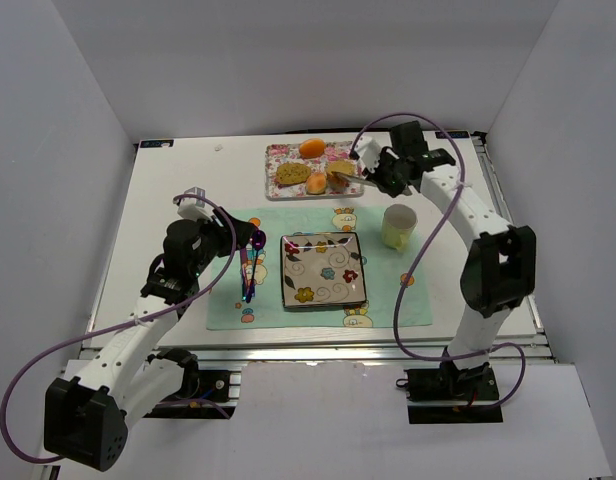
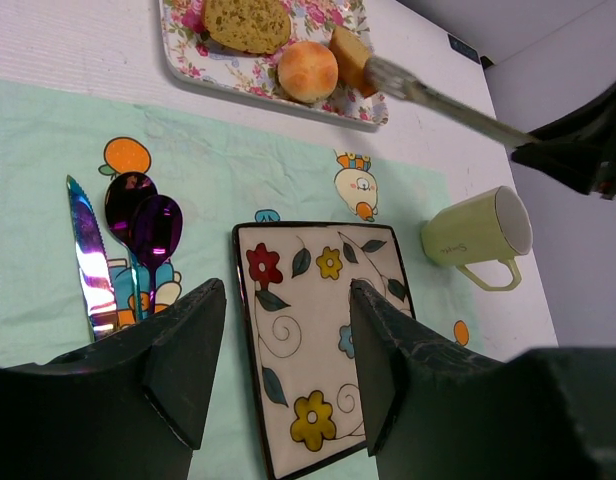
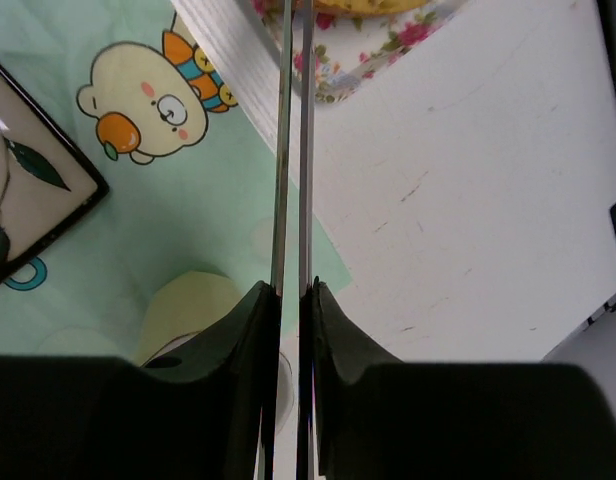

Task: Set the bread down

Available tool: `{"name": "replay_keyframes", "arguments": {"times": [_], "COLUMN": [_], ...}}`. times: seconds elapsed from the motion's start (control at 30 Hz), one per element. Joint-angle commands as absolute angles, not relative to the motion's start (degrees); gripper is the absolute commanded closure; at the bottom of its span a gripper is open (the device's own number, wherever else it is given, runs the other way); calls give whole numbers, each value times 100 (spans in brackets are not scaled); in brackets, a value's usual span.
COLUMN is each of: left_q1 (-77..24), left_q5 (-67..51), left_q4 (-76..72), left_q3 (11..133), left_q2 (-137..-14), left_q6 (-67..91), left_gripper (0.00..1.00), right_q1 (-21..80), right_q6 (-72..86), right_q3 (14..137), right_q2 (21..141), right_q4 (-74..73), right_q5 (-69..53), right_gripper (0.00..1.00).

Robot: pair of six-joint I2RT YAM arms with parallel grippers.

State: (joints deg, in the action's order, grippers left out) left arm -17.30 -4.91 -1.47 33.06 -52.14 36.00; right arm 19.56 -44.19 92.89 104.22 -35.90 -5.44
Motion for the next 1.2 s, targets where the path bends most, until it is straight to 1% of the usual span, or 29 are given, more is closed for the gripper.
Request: {"name": "replay_keyframes", "arguments": {"times": [0.0,0.1,0.3,0.4,0.6,0.67,0.7,0.77,0.8,0.83,0.9,1.03,1.07,1.17], "left_q1": [-1700,-1700,-1700,-1705,-1703,-1696,-1696,-1697,-1705,-1704,-1696,-1696,-1696,-1696], "left_q5": [-445,-457,-478,-504,-536,-535,-523,-500,-492,-483,-475,-483,-483,-484], "left_q4": [-146,-190,-267,-281,-299,-297,-287,-272,-263,-255,-255,-246,-246,-255], "left_q3": [3459,3458,3419,3445,3463,3472,3472,3454,3453,3436,3426,3401,3401,3401], "left_q2": [-5147,-5155,-5189,-5230,-5308,-5309,-5306,-5263,-5246,-5236,-5203,-5176,-5168,-5168], "left_q6": [3542,3564,3586,3583,3560,3560,3561,3569,3577,3577,3578,3586,3586,3586], "left_gripper": [38,38,38,38,38,38,38,37,37,37,37,37,37,37], "right_q1": [1888,1876,1943,2001,2183,2206,2206,2206,2206,2206,2206,2206,2206,2197], "right_q6": [-4336,-4698,-5633,-5762,-5790,-5792,-5795,-5820,-5839,-5872,-5898,-5915,-5903,-5540], "right_q3": [9188,8442,6838,6382,6016,5942,5945,5989,6025,6074,6109,6189,6218,6436], "right_q2": [9358,8624,7123,6751,6460,6488,6498,6538,6529,6512,6493,6424,6398,6354], "right_q4": [-3283,-3475,-4699,-4971,-5229,-5243,-5276,-5401,-5456,-5530,-5591,-5696,-5712,-5532], "right_q5": [-1018,-1563,-3021,-3174,-3258,-3242,-3236,-3272,-3302,-3368,-3430,-3534,-3560,-3648], "right_gripper": [95,95,95,95,94,90,83,72,65,63,60,57,57,63]}}
